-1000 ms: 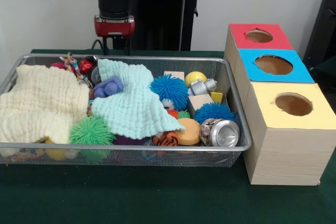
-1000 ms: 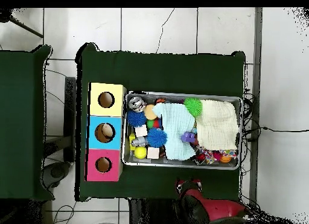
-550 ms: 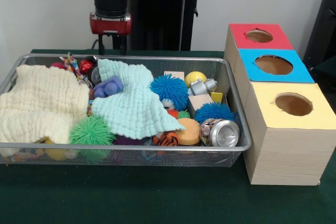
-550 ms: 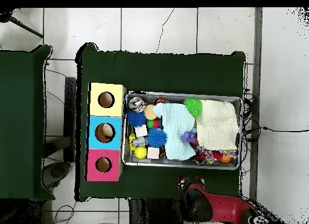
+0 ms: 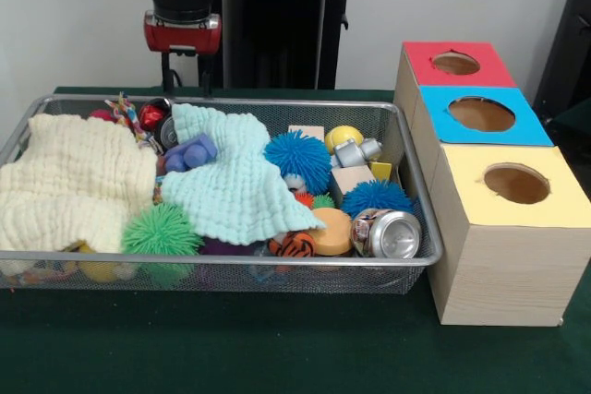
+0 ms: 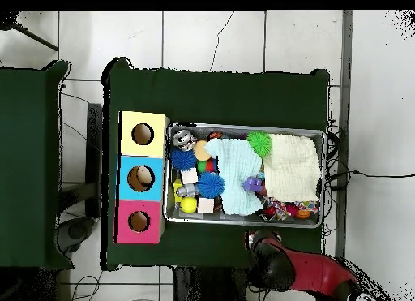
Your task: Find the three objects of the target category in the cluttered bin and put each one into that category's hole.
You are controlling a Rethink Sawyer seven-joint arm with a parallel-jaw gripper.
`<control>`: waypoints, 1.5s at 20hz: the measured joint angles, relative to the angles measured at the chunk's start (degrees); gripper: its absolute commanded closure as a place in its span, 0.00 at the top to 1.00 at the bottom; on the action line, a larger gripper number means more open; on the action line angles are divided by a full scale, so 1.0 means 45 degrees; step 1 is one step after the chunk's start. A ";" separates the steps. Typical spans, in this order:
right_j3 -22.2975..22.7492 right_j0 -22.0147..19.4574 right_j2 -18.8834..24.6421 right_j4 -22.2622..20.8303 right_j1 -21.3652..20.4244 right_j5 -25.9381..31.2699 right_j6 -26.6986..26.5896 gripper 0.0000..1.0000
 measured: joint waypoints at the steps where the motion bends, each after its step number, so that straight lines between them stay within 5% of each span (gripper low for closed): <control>1: -0.0030 -0.0042 0.0163 0.0052 -0.0113 0.0241 0.0000 1.00; 30: -0.1197 0.0178 0.1668 0.0962 -0.0924 0.3313 0.0000 1.00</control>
